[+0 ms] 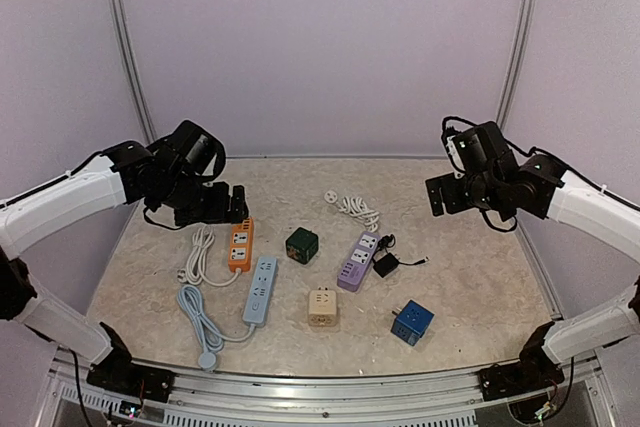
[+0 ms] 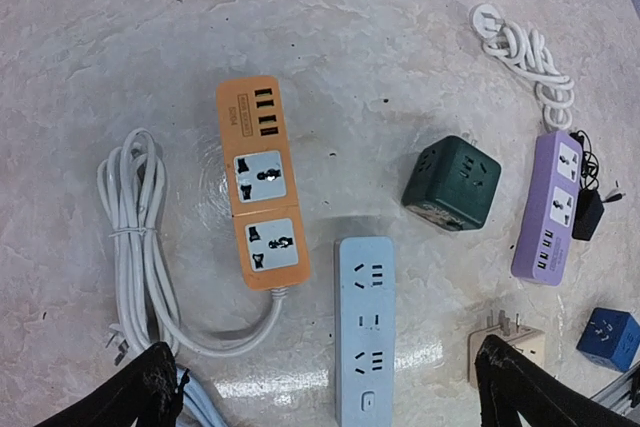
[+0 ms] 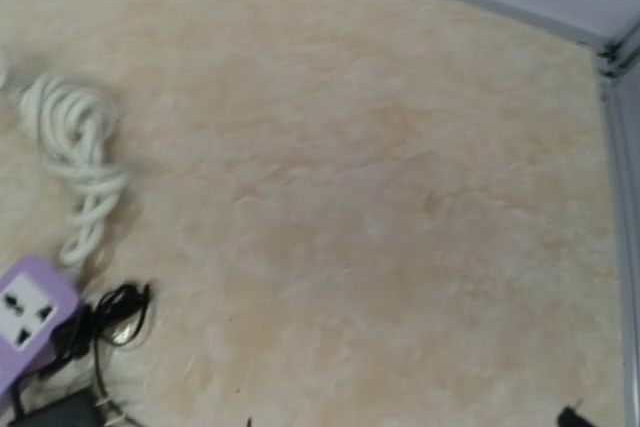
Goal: Insert the plug
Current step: Pick up the plug from the corner of the board.
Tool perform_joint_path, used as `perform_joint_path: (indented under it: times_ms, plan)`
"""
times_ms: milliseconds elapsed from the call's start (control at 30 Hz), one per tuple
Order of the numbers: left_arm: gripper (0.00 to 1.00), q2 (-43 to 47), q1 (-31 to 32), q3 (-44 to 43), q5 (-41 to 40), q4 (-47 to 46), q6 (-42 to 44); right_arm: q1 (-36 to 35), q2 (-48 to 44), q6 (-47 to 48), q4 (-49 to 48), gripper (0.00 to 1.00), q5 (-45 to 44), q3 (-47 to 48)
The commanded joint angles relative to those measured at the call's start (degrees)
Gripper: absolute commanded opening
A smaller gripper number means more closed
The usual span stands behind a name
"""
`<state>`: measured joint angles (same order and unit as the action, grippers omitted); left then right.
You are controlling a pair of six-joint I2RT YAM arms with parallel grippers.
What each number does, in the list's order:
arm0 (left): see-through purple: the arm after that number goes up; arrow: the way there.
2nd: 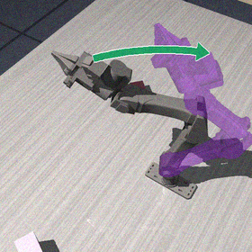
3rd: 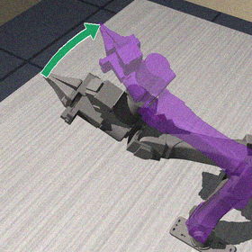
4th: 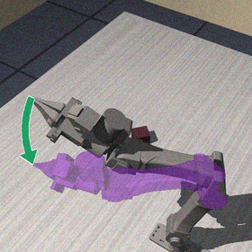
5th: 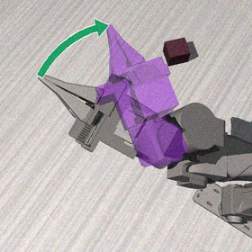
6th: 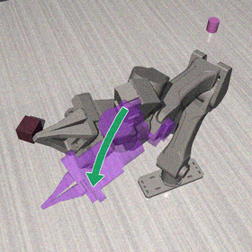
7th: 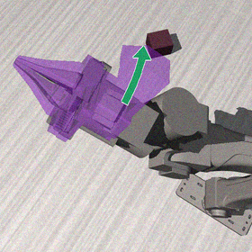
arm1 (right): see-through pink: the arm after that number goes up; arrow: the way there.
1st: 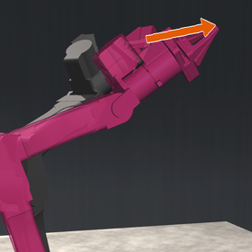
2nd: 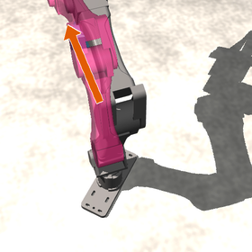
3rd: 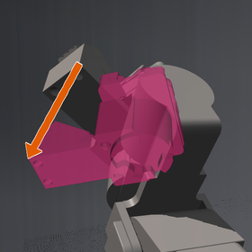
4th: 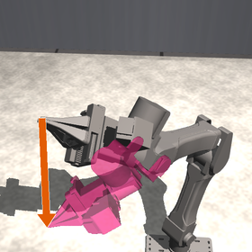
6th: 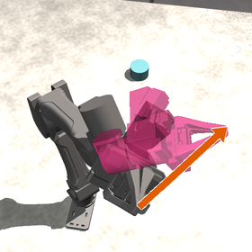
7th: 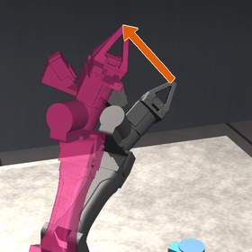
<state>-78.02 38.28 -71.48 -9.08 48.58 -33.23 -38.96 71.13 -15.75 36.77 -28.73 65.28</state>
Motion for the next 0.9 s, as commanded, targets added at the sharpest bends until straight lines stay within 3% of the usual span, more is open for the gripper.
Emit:
perform_joint_path:
  times_ms: [0, 167, 400, 667, 867]
  plan:
    - [0.99, -4.51, 3.70, -1.95, -3.73, -3.56, -1.05, -0.44, -4.57, -1.71, -4.57, 1.00, -4.00, -3.40]
    - [0.99, -10.17, 7.78, -4.28, -4.66, -6.22, -0.07, -0.38, -8.78, 1.29, -8.95, 1.00, 3.38, -6.55]
    - [0.99, -18.37, 12.63, -9.35, -5.75, -6.05, 0.55, -0.35, -6.01, 1.31, -6.64, 0.96, 5.49, -8.20]
    - [0.99, -24.20, 14.21, -14.89, -6.78, -4.58, 1.72, -0.41, -6.67, 0.49, -7.11, 0.96, 7.90, -10.13]
    - [0.99, -24.19, 14.57, -13.78, -3.38, -7.73, 2.31, -0.45, -7.37, 0.54, -7.27, 0.97, 9.45, -10.46]
